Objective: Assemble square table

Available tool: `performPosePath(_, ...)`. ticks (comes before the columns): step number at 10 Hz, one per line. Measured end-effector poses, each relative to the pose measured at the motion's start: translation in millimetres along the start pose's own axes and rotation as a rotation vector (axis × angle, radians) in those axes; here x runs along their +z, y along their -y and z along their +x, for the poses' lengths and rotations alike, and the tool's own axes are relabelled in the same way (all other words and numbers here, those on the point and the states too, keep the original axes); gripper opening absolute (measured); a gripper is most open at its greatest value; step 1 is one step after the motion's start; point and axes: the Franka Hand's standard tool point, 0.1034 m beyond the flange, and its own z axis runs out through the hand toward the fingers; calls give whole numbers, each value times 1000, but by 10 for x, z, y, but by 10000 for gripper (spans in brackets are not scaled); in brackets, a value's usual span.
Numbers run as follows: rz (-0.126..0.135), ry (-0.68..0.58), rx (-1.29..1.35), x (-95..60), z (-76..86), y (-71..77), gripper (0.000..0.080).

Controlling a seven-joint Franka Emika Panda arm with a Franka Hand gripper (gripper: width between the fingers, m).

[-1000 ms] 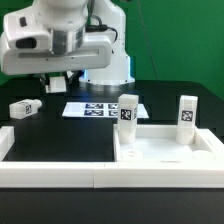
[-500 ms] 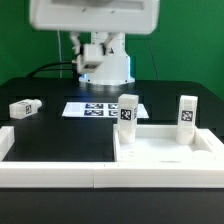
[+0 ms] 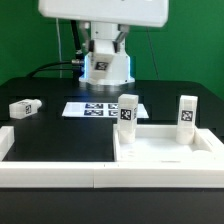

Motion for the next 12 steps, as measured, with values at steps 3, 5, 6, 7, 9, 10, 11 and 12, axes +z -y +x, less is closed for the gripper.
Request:
performPosePath(3, 29, -222, 73, 65, 521, 624, 290)
performPosePath(5, 33, -328, 72, -30, 751, 774, 290)
performPosePath(6, 1, -422, 63, -23, 740, 696, 290)
performPosePath(7, -18, -475, 65, 13, 688, 665, 290)
performPosePath(9, -54, -575, 66, 24, 689, 600, 290)
performPosePath(10, -61, -590, 65, 40, 685, 591, 290)
performPosePath(11, -59, -586, 60, 70, 678, 614, 290)
performPosePath(12, -46, -588, 25, 180, 674, 655, 290)
